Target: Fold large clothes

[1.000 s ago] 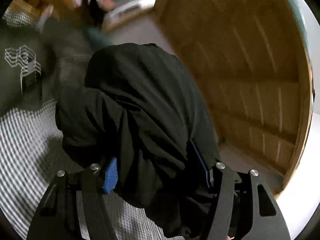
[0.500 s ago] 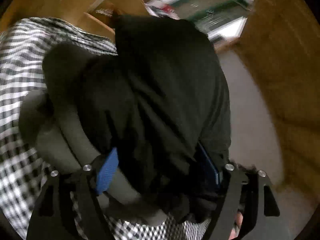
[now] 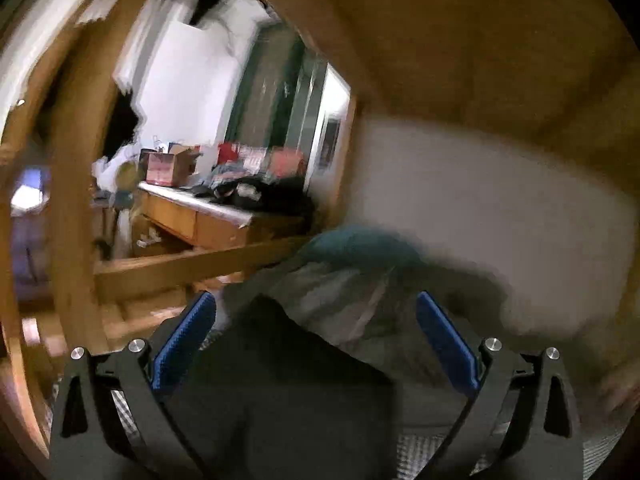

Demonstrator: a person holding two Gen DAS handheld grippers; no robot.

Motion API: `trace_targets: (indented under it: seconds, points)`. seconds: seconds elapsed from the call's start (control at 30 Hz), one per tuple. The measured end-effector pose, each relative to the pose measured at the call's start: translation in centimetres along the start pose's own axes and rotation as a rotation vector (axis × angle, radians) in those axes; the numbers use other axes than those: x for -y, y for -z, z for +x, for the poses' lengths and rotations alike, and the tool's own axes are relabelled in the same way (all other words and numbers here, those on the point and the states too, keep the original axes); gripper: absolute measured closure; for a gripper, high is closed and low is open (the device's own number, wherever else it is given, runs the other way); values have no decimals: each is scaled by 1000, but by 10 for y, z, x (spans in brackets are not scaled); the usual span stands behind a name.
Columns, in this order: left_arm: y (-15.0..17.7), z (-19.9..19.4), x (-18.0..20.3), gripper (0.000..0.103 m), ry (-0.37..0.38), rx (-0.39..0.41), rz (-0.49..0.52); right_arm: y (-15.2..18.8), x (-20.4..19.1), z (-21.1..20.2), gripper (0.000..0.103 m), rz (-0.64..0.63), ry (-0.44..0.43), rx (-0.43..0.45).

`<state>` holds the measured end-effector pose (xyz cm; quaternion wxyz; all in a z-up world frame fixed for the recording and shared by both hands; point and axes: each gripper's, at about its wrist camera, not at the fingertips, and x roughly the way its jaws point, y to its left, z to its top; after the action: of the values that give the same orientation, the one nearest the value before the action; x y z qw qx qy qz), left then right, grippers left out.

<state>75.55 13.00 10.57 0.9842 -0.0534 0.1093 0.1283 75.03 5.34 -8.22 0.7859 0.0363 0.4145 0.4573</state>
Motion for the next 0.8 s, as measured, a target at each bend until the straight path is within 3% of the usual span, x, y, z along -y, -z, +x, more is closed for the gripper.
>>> trace_targets:
  seconds: [0.03,0.07,0.1,0.17,0.2,0.23,0.3,0.33,0.4,0.5,0.67,0.8]
  points:
    - [-7,35,4,5,-37,-93,63,-9,-17,3,2,-64,62,-7]
    - [-9,85,9,5,-87,-256,153,-8,-26,0,3,-106,97,4]
    - [1,123,7,5,-130,-384,217,-9,-33,-8,3,-132,106,49]
    - [30,165,-11,5,-193,-560,280,-8,-45,-31,3,-174,98,174]
    - [48,184,-32,5,-170,-640,259,-14,-50,-42,3,-194,133,249]
    - [58,183,-43,4,-157,-661,219,-22,-53,-42,3,-189,190,267]
    - [67,191,-70,4,-134,-654,147,-47,-38,-13,3,-105,292,156]
    - [70,190,-76,4,-109,-673,114,-52,-26,4,3,-58,295,93]
    - [78,197,-74,4,-87,-694,115,-59,2,34,2,79,185,-28]
    - [98,214,-71,4,-81,-719,153,-66,5,51,2,62,204,-91]
    - [114,239,-63,4,-112,-723,186,-45,20,67,2,75,265,-113]
    - [97,214,-56,4,-131,-672,222,-37,23,52,2,123,247,-49]
